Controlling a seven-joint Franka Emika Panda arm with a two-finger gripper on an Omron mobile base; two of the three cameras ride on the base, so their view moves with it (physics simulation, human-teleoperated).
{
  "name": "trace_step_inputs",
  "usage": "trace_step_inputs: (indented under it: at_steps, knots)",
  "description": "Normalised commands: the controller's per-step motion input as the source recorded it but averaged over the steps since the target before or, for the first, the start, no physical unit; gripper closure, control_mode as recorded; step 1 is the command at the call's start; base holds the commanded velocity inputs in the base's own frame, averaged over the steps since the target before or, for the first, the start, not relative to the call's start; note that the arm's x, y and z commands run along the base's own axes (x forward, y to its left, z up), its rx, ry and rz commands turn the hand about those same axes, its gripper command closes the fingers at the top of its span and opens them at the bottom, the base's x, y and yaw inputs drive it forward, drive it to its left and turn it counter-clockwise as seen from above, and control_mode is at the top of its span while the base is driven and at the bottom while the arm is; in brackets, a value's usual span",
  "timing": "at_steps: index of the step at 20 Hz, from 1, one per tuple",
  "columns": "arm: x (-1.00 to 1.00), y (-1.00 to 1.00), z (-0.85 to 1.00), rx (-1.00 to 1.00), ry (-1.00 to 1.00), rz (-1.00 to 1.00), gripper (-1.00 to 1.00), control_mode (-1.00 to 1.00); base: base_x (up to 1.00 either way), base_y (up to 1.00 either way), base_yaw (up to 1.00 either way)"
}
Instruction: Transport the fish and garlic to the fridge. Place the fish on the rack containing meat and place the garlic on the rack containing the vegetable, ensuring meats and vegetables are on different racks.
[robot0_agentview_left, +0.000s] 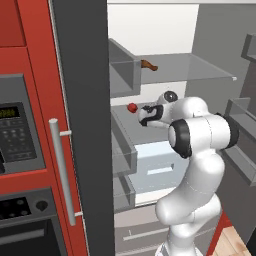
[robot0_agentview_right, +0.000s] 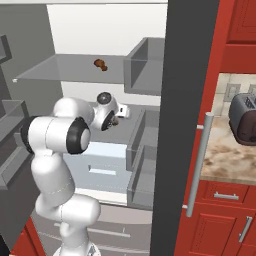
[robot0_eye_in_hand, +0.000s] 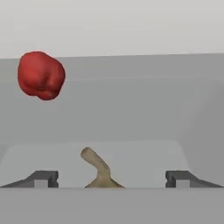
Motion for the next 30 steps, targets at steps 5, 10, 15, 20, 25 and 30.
trace_step_inputs:
  at_steps: [5, 10, 15, 20, 25, 30]
  knots:
    - [-0.70, 0.00, 0.09, 0.00, -0.17, 0.00, -1.00, -1.00, 0.00, 0.00, 0.00]
    - [-0.81, 0.00, 0.51, 0.00, -0.14, 0.00, -1.00, -1.00, 0.00, 0.00, 0.00]
    - [-0.81, 0.00, 0.71, 0.00, -0.06, -0.06, -1.00, -1.00, 0.00, 0.00, 0.00]
    - [-0.70, 0.00, 0.82, 0.00, 0.00, -0.07, -1.00, -1.00, 0.00, 0.00, 0.00]
    - [-0.43, 0.00, 0.94, 0.00, 0.02, -0.06, -1.00, -1.00, 0.00, 0.00, 0.00]
    - [-0.41, 0.00, 0.91, 0.00, 0.07, -0.02, -1.00, -1.00, 0.00, 0.00, 0.00]
